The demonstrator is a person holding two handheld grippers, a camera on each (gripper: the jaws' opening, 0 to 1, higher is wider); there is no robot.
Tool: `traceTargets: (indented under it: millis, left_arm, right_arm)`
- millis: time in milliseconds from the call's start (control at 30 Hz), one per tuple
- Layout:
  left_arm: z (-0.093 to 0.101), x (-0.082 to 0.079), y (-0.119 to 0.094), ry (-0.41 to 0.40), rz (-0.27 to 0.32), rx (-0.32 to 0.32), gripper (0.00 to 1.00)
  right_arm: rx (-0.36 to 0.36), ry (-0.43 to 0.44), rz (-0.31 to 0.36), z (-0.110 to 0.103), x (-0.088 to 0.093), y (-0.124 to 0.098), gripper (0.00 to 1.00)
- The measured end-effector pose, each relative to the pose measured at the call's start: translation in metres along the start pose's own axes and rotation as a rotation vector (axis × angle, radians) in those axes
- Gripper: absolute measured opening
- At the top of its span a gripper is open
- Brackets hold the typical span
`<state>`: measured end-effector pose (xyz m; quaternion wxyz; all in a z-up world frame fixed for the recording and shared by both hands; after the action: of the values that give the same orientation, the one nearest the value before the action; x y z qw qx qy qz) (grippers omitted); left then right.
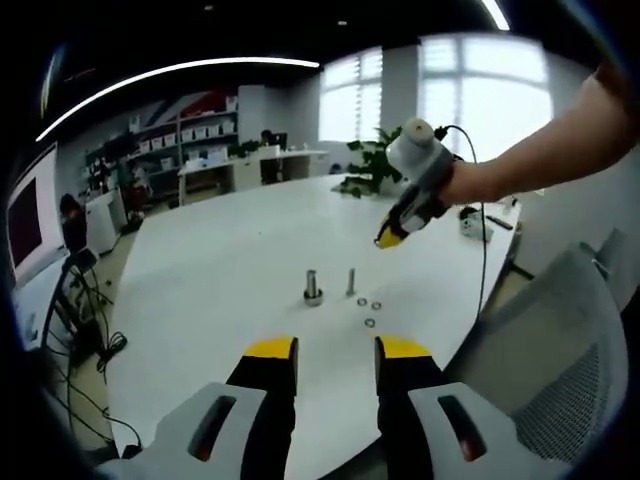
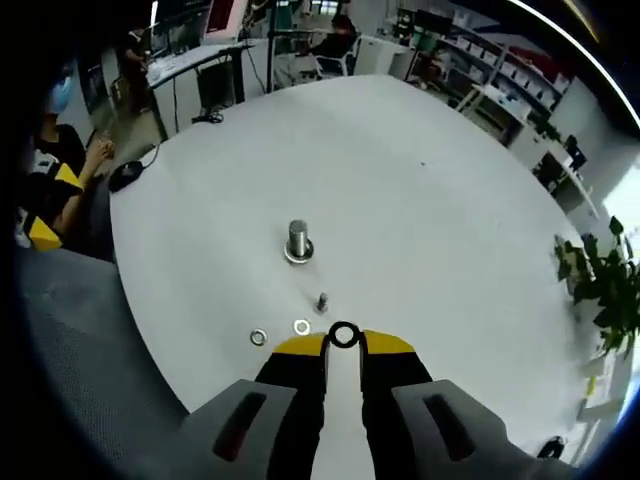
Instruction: Place the washer onto the threaded stud by aligning its center hole with the stud, sliding it down to the base, and recovering from edge contact or off-axis alignment until the washer reaches the visible bottom stop.
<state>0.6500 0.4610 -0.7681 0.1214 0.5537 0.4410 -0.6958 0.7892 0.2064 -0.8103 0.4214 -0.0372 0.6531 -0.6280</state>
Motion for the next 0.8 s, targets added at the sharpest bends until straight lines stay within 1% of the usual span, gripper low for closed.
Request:
traceTargets:
  millis: [133,300,433,467,600,800]
  left_arm:
    - [0.000,0.001,0.000,0.001,-0.002,-0.001,0.29]
    - [0.000,0.002,0.002,0.002,-0.013,0.003,0.29]
    - [0.001,0.003,0.002,0.006,-0.020,0.006,0.29]
    - [0.001,0.003,0.002,0.003,-0.021,0.007,0.29]
    - [0.000,0.004,0.002,-0.001,-0.027,0.003,0.29]
    - [-0.001,0.005,0.002,-0.001,-0.030,-0.008,0.29]
  right_arm:
    - [0.008,0.008,0.011,0.010,-0.006,-0.001,0.14]
    - [0.000,-0.006,-0.006,0.015,-0.007,0.007,0.14]
    - [-0.032,-0.021,-0.006,0.006,-0.014,0.016,0.14]
    - [-0.044,-0.028,-0.011,0.001,-0.016,0.019,0.14]
    - [-0.069,-0.110,-0.042,-0.007,-0.016,0.031,0.14]
    - [-0.107,-0.086,-0.057,-0.015,-0.016,0.045,0.14]
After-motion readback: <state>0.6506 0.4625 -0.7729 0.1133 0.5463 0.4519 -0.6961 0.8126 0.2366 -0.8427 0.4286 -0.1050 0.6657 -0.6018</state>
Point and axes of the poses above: the point that each gripper's makers call its tool centre point, and the gripper's own axes: y roughly forward along the fingers, z roughly to its right, x roughly out of its underside, the point moved 5 cm from there along -y, roughly backward along the fingers, and after that the axes turned 3 degrees about y, right-handed, at the moved point
